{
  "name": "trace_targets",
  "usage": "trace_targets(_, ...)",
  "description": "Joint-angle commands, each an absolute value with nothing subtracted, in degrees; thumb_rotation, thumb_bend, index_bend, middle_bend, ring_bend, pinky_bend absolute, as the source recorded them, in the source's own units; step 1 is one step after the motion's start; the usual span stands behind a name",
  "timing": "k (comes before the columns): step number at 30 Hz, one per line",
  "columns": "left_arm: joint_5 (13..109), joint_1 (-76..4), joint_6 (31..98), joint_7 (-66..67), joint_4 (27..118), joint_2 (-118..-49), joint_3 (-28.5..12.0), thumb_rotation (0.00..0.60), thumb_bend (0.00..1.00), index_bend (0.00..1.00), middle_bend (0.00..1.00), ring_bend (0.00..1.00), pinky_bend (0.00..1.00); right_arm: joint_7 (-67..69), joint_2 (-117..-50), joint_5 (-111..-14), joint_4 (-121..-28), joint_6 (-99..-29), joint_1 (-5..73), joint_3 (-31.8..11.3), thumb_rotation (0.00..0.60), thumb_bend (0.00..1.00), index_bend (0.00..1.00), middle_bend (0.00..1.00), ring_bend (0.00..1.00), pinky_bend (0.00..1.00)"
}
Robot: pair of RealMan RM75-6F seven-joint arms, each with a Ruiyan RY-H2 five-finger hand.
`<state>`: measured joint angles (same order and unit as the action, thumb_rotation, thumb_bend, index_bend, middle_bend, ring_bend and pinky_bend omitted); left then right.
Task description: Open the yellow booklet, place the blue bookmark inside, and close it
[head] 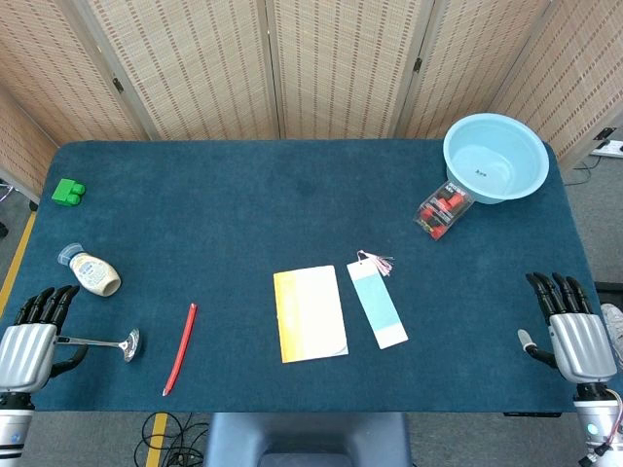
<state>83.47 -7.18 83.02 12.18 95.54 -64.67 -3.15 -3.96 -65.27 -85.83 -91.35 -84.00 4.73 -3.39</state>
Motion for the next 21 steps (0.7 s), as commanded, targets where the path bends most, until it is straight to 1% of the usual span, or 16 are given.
trace_targets(1,83.61,-7.22,83.20,12.21,95.37,-64.87,-3.21,0.600,0.26,0.10,0.13,0.11,0.16,-4.04,-65.17,-85.89,-91.64,-84.23,4.55,-3.28,0.600,0.25,0.00,0.10,0.00,0.02)
trace_targets(12,84.51,-6.81,84.75,11.85,95.30,-65.15,-3.23,0.600,0.26,0.10,0.13,0.11,0.16,-3.49,-65.36,-87.74,-91.28,-87.23,3.28,-2.91,0.600,0.25,0.01,0.11,0.03,0.02)
trace_targets(16,84.75,-6.65,85.03,11.60,95.51,-64.87,-3.11,0.600,0.26,0.10,0.13,0.11,0.16,-3.64,-65.86,-90.09,-89.95,-88.28,3.58,-2.72,0.600,0.25,0.04,0.14,0.05,0.02)
trace_targets(21,84.82,-6.35,85.58,11.56,95.63,-64.64,-3.12,0.600,0.26,0.10,0.13,0.11,0.16,-6.55,-66.46,-94.21,-88.24,-87.86,5.74,-2.67,0.600,0.25,0.11,0.21,0.08,0.06)
